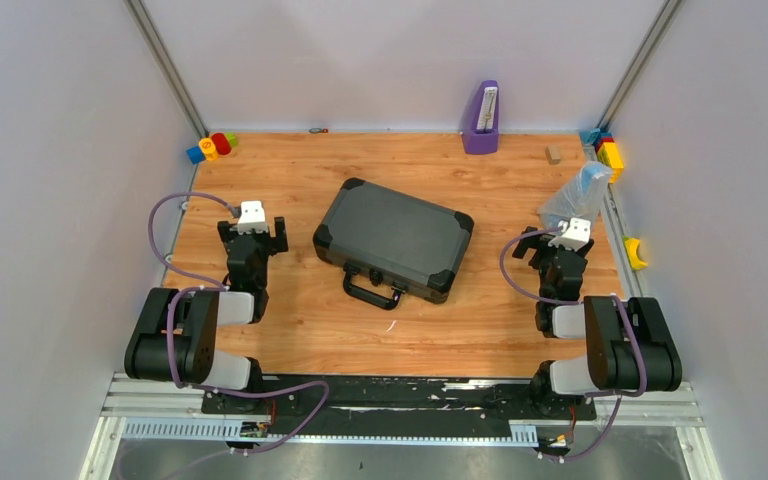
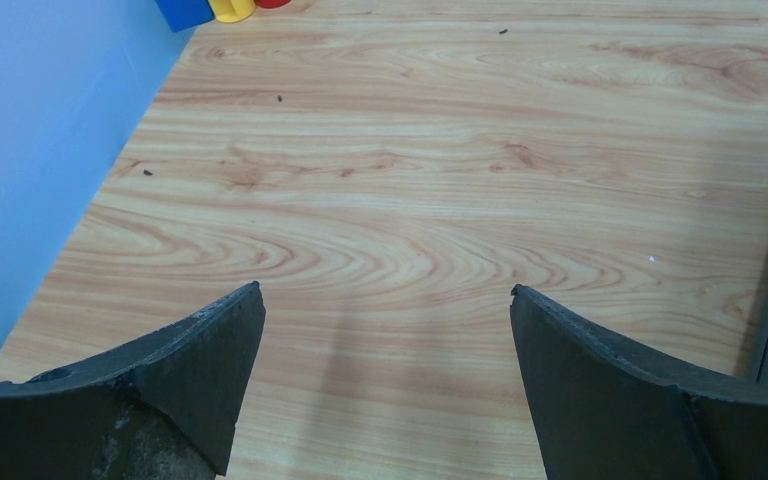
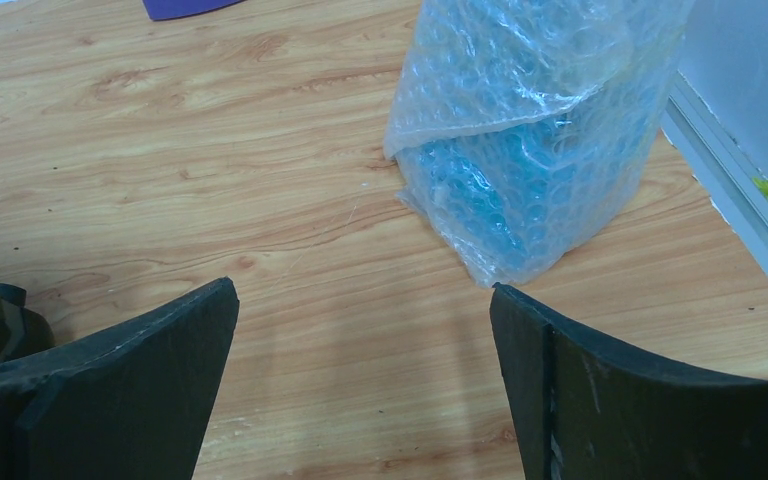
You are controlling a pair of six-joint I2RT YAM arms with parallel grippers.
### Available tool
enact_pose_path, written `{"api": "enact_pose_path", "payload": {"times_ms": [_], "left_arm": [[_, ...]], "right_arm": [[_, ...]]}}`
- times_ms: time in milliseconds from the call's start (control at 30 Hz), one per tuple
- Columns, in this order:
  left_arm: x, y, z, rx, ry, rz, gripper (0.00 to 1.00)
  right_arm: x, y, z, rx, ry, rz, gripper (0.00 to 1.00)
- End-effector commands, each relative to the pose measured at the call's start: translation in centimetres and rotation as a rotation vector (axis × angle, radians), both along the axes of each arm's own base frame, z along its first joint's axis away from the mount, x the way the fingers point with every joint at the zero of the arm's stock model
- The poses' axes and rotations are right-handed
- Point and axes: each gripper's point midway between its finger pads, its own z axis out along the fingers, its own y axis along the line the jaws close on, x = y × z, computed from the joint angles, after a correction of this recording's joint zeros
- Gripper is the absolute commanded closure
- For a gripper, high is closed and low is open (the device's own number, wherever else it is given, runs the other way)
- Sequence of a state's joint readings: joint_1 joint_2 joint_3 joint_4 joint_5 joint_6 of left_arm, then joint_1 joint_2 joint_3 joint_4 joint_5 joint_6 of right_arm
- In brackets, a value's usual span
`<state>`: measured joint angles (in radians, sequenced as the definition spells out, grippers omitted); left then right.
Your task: Pack up texas hold em set
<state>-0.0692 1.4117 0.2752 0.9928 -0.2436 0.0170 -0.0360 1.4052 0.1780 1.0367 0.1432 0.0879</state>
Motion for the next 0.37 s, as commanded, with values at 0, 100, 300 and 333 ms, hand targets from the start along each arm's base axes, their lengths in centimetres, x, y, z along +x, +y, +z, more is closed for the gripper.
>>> {"api": "enact_pose_path", "payload": {"times_ms": [0, 100, 300, 333], "left_arm": [[0.36, 0.13, 1.42, 0.015, -0.059, -0.002, 0.00], [0.41, 0.09, 1.44, 0.015, -0.058, -0.004, 0.00], [0.50, 0.02, 1.36, 0.013, -0.051, -0.011, 0.00], [0.47, 0.02, 1.32, 0.013, -0.051, -0.011, 0.00]], "right_arm": [[0.89, 0.19, 2.07, 0.017, -0.066, 0.009, 0.00], [0.89, 0.20, 2.06, 0.018, -0.066, 0.009, 0.00], [0.88, 0.16, 2.06, 0.017, -0.066, 0.007, 0.00], [0.89, 0.18, 2.07, 0.018, -0.067, 0.008, 0.00]]}}
